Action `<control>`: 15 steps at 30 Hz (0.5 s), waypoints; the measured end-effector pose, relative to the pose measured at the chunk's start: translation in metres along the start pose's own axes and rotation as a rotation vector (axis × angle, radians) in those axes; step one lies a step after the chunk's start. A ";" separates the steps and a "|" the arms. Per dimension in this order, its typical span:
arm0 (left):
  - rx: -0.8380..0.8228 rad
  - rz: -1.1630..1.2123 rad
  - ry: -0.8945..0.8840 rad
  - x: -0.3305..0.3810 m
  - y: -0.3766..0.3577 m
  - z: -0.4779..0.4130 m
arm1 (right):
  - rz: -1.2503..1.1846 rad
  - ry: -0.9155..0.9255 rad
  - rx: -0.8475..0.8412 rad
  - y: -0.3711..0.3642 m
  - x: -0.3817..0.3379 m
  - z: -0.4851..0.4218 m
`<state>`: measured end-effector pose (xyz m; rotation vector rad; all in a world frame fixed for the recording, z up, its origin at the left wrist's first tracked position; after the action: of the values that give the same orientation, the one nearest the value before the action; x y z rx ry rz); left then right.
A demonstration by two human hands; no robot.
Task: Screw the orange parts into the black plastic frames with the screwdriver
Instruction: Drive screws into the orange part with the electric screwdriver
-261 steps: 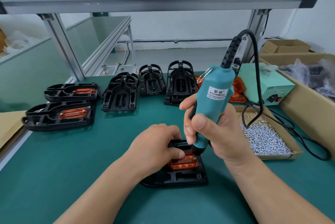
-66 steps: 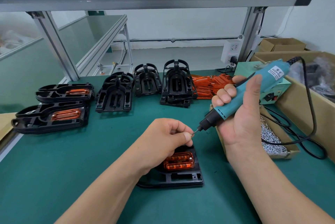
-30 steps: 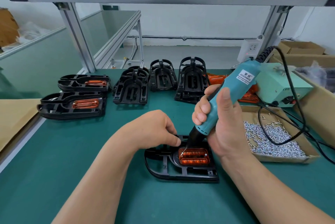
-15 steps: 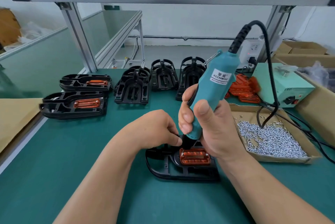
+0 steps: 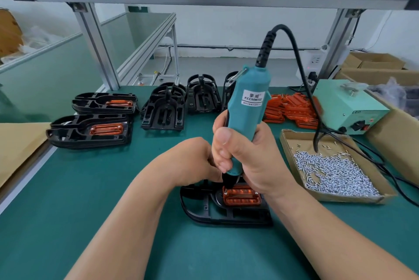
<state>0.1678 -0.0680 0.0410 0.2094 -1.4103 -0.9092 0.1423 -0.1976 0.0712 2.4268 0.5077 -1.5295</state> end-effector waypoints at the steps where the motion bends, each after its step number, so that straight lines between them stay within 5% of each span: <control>1: 0.003 0.000 0.002 0.000 0.000 0.000 | -0.010 -0.005 0.000 0.001 0.001 0.001; 15: -0.002 -0.010 0.015 0.010 0.000 0.006 | -0.015 -0.014 0.031 0.002 0.002 0.003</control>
<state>0.1617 -0.0721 0.0493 0.2214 -1.3952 -0.9156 0.1412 -0.2002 0.0679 2.4390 0.5046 -1.5712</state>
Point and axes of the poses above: each hand's wrist, its own z-axis away from the middle knuckle, its own y-axis out of the back of the hand, x = y × z, the point moved 4 cm from there along -z, towards the middle knuckle, and after that the axes turned 14 degrees about z, right-handed, at the moved point
